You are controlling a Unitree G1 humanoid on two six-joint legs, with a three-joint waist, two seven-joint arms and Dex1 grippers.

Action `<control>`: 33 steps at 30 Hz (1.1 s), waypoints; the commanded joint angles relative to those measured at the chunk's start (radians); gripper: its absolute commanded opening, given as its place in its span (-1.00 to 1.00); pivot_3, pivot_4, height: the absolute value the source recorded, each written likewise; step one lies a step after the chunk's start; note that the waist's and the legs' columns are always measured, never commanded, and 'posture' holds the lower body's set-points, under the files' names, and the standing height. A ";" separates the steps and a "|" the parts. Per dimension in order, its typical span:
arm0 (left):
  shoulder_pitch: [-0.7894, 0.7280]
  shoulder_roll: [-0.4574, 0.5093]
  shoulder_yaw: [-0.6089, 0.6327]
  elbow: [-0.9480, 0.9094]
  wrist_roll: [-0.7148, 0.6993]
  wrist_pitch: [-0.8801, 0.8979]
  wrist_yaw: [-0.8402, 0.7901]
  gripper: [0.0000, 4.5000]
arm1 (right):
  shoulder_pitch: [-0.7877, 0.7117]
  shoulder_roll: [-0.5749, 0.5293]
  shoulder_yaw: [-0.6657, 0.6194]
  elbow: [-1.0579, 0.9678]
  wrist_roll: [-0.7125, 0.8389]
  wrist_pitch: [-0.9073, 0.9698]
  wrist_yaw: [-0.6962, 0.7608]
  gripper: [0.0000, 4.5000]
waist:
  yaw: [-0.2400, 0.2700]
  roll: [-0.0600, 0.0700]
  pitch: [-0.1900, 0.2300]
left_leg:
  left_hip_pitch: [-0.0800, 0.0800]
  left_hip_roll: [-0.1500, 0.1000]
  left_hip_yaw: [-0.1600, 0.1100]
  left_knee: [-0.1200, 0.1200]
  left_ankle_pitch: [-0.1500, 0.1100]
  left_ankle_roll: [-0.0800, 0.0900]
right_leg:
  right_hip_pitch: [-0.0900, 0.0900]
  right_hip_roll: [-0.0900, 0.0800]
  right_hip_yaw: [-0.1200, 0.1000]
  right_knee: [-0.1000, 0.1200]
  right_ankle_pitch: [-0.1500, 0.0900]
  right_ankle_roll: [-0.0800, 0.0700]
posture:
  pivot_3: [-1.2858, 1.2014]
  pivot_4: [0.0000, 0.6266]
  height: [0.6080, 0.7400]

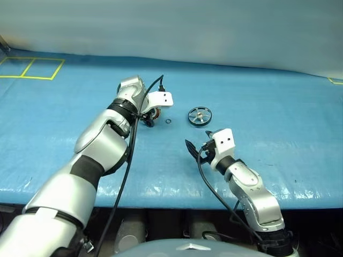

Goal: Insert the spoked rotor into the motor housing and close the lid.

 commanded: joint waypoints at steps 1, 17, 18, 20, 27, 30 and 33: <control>0.007 -0.011 0.014 0.022 0.017 -0.009 0.020 -0.14 | 0.003 0.004 -0.021 -0.045 0.000 -0.030 -0.010 1.00 | 0.000 0.000 0.000 | 0.000 0.000 0.000 0.000 0.000 0.000 | 0.000 0.000 0.000 0.000 0.000 0.000 | 0.03 -0.52 1.00; 0.097 0.102 -0.013 -0.139 0.054 -0.109 -0.151 -0.16 | -0.018 -0.002 -0.031 -0.032 0.002 -0.027 -0.013 1.00 | -0.006 0.001 0.000 | 0.005 0.001 0.002 0.000 0.001 -0.001 | 0.002 0.001 0.003 0.002 0.001 -0.001 | 0.03 -0.52 1.00; 0.119 0.126 -0.017 -0.189 0.056 -0.114 -0.178 -0.16 | -0.018 -0.001 -0.032 -0.031 0.002 -0.027 -0.014 1.00 | -0.009 0.001 -0.001 | 0.005 0.002 0.002 0.000 0.001 -0.001 | 0.002 0.001 0.003 0.002 0.000 -0.002 | 0.03 -0.52 1.00; 0.175 0.180 -0.021 -0.327 0.054 -0.099 -0.236 -0.16 | -0.017 0.001 -0.030 -0.029 0.001 -0.027 -0.015 1.00 | -0.013 0.001 -0.001 | 0.005 0.006 0.003 -0.001 0.001 -0.001 | 0.002 0.001 0.004 0.003 0.000 -0.003 | 0.03 -0.52 1.00; 0.406 0.352 0.004 -0.874 0.020 0.008 -0.373 -0.16 | -0.033 0.003 -0.023 -0.012 0.005 -0.024 -0.010 1.00 | -0.015 0.003 -0.002 | 0.007 0.007 0.005 -0.003 0.001 -0.001 | 0.002 0.001 0.005 0.003 -0.001 -0.004 | 0.03 -0.52 1.00; 0.491 0.373 0.020 -1.070 -0.019 0.088 -0.412 -0.16 | -0.040 0.005 -0.018 -0.006 0.004 -0.024 -0.009 1.00 | -0.011 0.005 -0.003 | 0.007 0.007 0.005 -0.003 0.001 -0.001 | 0.002 0.001 0.006 0.003 -0.001 -0.004 | 0.03 -0.52 1.00; 0.541 0.385 0.015 -1.181 -0.033 0.076 -0.418 -0.16 | -0.042 0.005 -0.015 -0.003 0.004 -0.024 -0.007 1.00 | 0.000 0.005 -0.003 | 0.008 0.007 0.005 -0.002 0.001 -0.001 | 0.002 0.001 0.006 0.003 -0.001 -0.004 | 0.03 -0.52 1.00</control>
